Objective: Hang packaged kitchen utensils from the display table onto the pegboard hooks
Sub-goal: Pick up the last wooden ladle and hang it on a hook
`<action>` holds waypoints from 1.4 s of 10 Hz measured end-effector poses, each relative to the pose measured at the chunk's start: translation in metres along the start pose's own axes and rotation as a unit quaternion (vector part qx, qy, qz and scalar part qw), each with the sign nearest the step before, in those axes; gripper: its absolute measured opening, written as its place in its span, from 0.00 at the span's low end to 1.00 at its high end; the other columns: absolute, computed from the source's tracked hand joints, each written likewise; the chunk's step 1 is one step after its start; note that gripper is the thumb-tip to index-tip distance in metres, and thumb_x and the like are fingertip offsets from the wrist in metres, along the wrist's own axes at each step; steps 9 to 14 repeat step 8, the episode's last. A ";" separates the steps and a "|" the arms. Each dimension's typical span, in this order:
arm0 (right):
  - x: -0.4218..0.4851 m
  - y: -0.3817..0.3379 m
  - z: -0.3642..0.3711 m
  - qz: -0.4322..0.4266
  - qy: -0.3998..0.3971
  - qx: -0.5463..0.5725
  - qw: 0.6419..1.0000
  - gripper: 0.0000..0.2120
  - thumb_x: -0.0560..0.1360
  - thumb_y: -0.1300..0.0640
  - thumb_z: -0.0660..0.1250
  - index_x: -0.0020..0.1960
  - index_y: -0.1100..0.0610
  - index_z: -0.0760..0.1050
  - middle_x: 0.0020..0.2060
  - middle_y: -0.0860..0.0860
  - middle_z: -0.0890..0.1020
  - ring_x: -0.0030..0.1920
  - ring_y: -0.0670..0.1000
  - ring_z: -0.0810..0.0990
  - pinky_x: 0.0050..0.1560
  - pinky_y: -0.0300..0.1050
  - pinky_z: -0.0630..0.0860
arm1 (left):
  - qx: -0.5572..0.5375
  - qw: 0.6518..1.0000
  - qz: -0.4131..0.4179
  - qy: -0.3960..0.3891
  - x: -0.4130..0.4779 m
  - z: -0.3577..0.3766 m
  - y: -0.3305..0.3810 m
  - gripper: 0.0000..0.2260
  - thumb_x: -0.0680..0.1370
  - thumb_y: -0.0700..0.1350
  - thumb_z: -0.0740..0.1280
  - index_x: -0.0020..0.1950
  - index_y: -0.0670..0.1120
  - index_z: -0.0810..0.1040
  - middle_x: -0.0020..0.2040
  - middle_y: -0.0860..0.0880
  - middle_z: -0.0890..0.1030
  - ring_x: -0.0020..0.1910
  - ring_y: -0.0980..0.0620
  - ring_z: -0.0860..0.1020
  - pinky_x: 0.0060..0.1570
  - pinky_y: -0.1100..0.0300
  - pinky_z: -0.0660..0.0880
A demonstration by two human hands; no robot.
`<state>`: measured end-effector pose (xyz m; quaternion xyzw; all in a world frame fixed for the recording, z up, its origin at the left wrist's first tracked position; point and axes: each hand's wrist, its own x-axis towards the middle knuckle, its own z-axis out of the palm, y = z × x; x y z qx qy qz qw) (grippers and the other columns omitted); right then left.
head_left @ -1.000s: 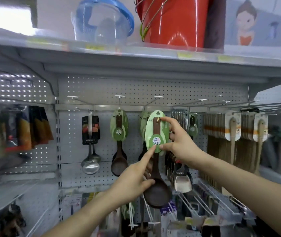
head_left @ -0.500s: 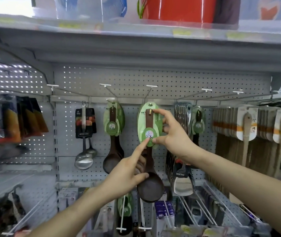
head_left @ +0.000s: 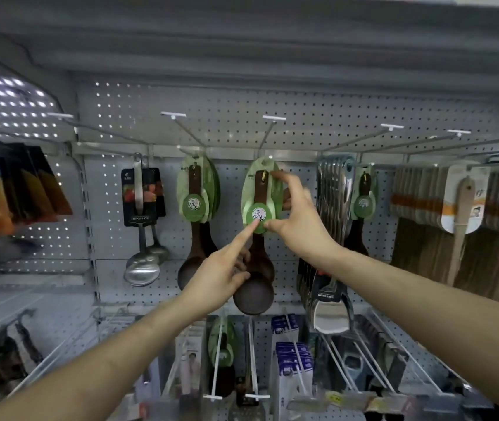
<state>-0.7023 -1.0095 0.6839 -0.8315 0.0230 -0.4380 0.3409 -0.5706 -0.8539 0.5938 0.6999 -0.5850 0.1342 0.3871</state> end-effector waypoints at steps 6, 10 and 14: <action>0.008 0.030 0.016 -0.037 0.051 -0.057 0.996 0.41 0.77 0.72 0.71 0.82 0.45 0.62 0.68 0.52 0.65 0.57 0.22 0.73 0.58 0.23 0.74 | 0.022 0.999 -0.010 0.040 0.020 0.034 -0.027 0.50 0.80 0.34 0.69 0.84 0.71 0.42 0.54 0.53 0.76 0.46 0.53 0.79 0.53 0.44 0.82; -0.016 0.024 0.007 -0.020 0.086 -0.080 0.993 0.35 0.79 0.70 0.72 0.79 0.48 0.65 0.67 0.50 0.65 0.57 0.26 0.72 0.56 0.22 0.72 | 0.018 0.998 0.023 0.061 -0.005 0.029 -0.023 0.49 0.81 0.34 0.69 0.86 0.65 0.42 0.60 0.52 0.73 0.57 0.53 0.77 0.55 0.45 0.80; -0.016 0.024 0.007 -0.020 0.086 -0.080 0.993 0.35 0.79 0.70 0.72 0.79 0.48 0.65 0.67 0.50 0.65 0.57 0.26 0.72 0.56 0.22 0.72 | 0.018 0.998 0.023 0.061 -0.005 0.029 -0.023 0.49 0.81 0.34 0.69 0.86 0.65 0.42 0.60 0.52 0.73 0.57 0.53 0.77 0.55 0.45 0.80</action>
